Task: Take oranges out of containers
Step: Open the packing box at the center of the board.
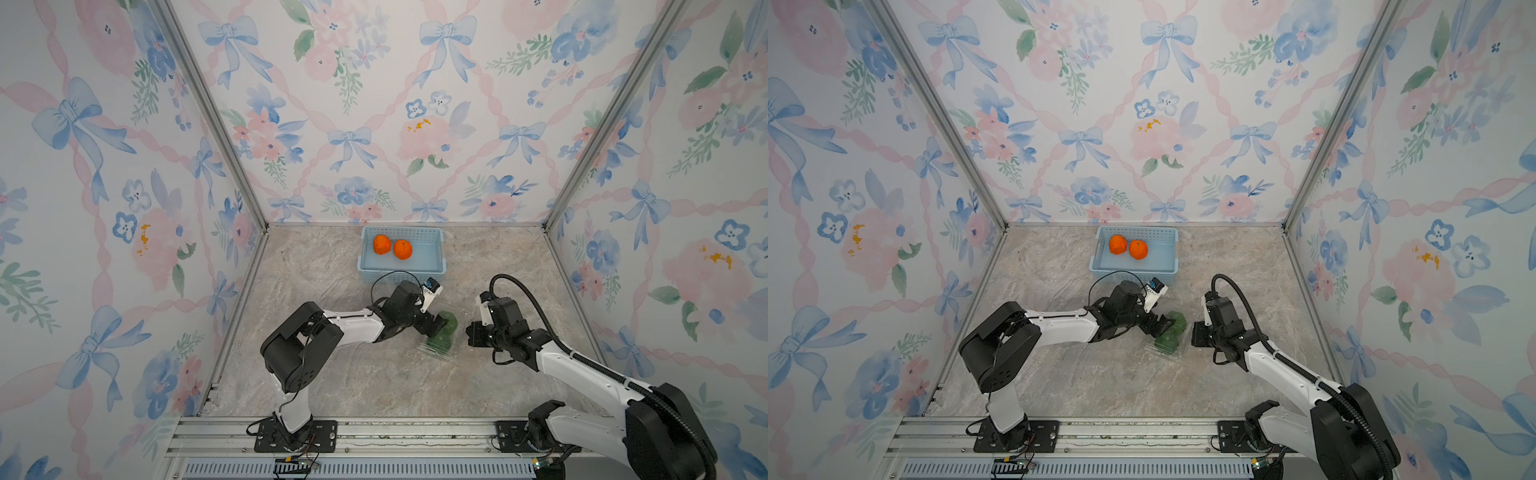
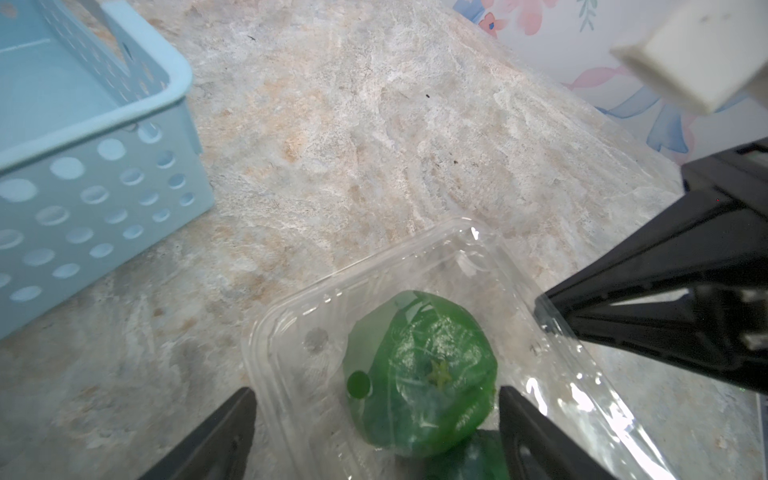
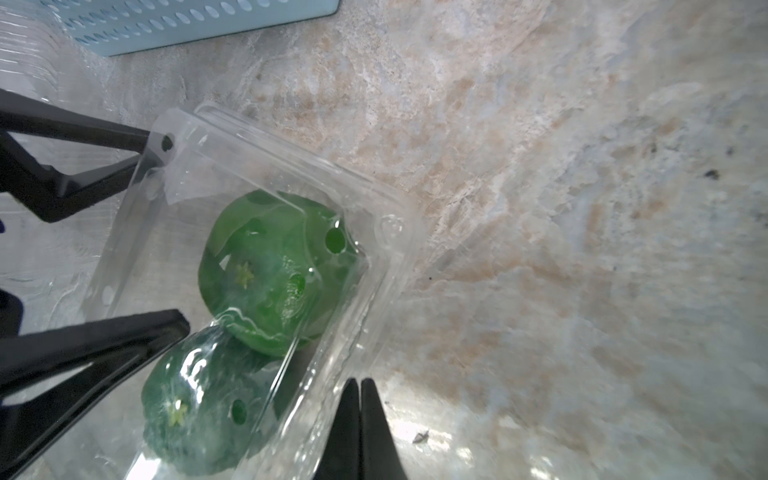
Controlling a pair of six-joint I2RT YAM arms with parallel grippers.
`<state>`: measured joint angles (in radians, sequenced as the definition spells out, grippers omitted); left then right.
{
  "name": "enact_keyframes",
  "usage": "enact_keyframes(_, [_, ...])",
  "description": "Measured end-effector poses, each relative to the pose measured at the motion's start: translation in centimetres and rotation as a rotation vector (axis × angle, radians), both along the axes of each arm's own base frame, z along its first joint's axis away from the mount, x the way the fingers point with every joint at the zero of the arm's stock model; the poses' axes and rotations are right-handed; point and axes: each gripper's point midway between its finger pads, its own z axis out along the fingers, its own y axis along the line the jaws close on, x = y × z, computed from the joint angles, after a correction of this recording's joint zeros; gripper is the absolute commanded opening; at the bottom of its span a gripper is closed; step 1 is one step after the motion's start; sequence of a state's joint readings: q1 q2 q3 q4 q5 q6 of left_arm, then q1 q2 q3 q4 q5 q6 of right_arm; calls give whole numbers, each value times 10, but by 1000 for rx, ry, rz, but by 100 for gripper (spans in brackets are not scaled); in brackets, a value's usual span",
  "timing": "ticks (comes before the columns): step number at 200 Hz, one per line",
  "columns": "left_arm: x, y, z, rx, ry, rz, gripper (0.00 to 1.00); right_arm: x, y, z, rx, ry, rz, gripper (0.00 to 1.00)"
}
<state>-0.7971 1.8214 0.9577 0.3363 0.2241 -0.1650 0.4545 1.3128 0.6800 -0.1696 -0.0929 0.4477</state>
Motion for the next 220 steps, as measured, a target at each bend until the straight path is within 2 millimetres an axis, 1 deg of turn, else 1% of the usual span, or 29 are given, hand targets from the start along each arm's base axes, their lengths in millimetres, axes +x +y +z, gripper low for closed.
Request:
enact_keyframes(59, [1, -1, -6, 7, 7, 1, 92, 1, 6, 1, 18, -3, 10, 0])
enact_keyframes(139, [5, -2, -5, 8, -1, 10, 92, 2, 18, 2, 50, -11, 33, 0])
enact_keyframes(220, [8, -2, -8, 3, -4, 12, 92, 11, 30, -1, 104, -12, 37, 0])
